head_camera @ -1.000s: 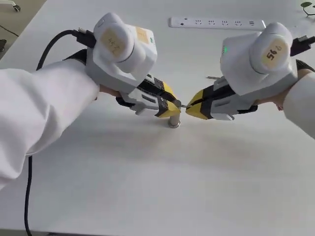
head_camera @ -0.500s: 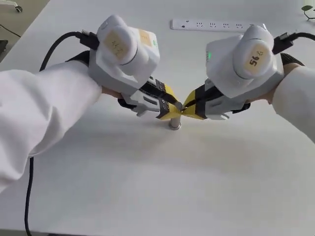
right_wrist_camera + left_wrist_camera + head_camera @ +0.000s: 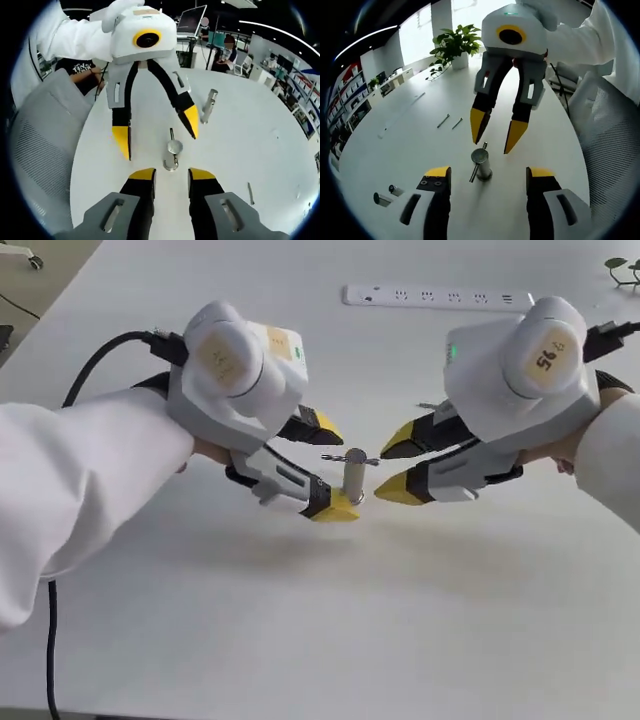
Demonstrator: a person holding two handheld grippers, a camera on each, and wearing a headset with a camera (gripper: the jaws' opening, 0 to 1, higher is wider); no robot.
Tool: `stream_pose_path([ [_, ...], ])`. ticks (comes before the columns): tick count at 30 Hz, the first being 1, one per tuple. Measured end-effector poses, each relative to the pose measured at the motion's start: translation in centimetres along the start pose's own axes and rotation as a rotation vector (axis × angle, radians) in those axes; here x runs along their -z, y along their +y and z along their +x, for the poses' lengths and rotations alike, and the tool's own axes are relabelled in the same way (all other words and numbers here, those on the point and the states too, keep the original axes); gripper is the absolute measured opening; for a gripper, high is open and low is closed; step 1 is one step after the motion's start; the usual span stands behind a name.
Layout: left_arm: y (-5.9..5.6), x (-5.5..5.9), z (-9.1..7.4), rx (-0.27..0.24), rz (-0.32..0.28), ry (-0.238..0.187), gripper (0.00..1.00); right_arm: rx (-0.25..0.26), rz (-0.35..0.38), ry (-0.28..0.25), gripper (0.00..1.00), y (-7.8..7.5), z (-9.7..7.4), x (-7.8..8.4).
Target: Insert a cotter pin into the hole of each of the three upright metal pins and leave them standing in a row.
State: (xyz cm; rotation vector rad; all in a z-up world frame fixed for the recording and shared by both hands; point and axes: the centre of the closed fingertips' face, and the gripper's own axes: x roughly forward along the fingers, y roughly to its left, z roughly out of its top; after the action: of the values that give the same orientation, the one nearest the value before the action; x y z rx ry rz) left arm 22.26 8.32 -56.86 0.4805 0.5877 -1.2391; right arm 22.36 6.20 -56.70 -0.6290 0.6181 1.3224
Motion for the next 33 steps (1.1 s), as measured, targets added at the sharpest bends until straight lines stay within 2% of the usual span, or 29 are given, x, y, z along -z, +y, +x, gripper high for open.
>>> stream_pose_path([
  [1, -0.7, -0.2, -0.1, 0.024, -0.044, -0.029, 0.66, -0.003, 0.02, -0.016, 0.21, 0.1, 0.0, -0.1],
  [2, -1.0, -0.3, -0.3, 0.033, -0.063, -0.046, 0.71, -0.003, 0.03, -0.023, 0.22, 0.0, -0.1, 0.0],
  [4, -1.3, -0.5, -0.6, 0.028, -0.101, -0.087, 0.78, -0.001, 0.054, -0.04, 0.23, 0.0, -0.1, -0.1],
  [6, -1.5, -0.3, -0.9, 0.02, -0.138, -0.105, 0.88, -0.001, 0.072, -0.053, 0.23, 0.0, 0.1, -0.2],
  [9, -1.3, 0.8, -1.2, -0.026, -0.175, -0.088, 1.0, -0.008, 0.099, -0.079, 0.24, 0.2, 0.3, -0.6],
  [12, -1.6, 1.5, -1.6, -0.038, -0.22, -0.093, 0.99, -0.012, 0.118, -0.098, 0.25, 0.3, 0.5, -1.0],
  [19, -1.8, 1.7, -2.8, -0.095, -0.321, -0.167, 0.99, -0.005, 0.133, -0.119, 0.25, 0.2, 1.3, -1.8],
  [24, -2.2, 2.0, -3.6, -0.125, -0.348, -0.182, 0.99, 0.002, 0.148, -0.124, 0.23, 0.1, 1.9, -2.0],
  [33, -2.6, 2.0, -5.0, -0.163, -0.358, -0.203, 0.99, 0.012, 0.189, -0.141, 0.17, 0.0, 3.1, -1.7],
])
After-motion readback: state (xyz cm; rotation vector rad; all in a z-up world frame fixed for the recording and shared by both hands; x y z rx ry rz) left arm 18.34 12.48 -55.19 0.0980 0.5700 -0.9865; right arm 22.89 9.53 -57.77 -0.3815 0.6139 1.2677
